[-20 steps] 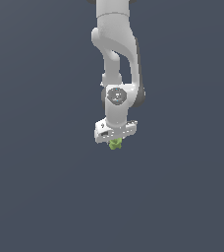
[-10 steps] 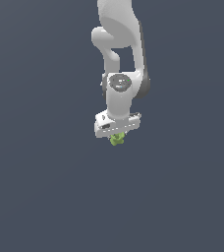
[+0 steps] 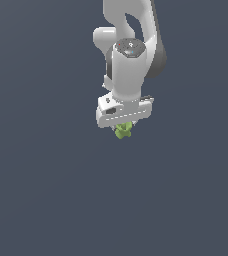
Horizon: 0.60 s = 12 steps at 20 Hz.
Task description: Pick up the object and move it to a goal position.
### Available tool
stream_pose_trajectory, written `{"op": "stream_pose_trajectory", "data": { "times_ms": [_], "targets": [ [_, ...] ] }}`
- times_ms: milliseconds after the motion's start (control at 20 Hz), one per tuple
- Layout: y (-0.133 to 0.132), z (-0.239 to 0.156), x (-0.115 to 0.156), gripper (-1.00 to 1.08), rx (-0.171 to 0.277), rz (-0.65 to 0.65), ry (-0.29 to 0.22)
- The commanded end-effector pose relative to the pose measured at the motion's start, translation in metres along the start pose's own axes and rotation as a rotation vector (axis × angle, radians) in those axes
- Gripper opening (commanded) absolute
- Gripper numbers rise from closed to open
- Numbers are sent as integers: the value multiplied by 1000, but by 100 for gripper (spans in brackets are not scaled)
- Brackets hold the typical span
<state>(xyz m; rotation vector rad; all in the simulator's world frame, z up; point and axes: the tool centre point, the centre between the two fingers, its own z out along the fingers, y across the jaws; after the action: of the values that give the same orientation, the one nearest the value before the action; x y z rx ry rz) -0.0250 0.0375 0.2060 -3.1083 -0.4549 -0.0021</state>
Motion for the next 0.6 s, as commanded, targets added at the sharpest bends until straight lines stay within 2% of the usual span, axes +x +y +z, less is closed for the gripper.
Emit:
{"op": "stream_pose_trajectory", "data": {
  "times_ms": [0, 550],
  "targets": [
    [-2, -27, 4, -100, 0, 0, -1],
    [-11, -140, 26, -100, 0, 0, -1]
  ]
}}
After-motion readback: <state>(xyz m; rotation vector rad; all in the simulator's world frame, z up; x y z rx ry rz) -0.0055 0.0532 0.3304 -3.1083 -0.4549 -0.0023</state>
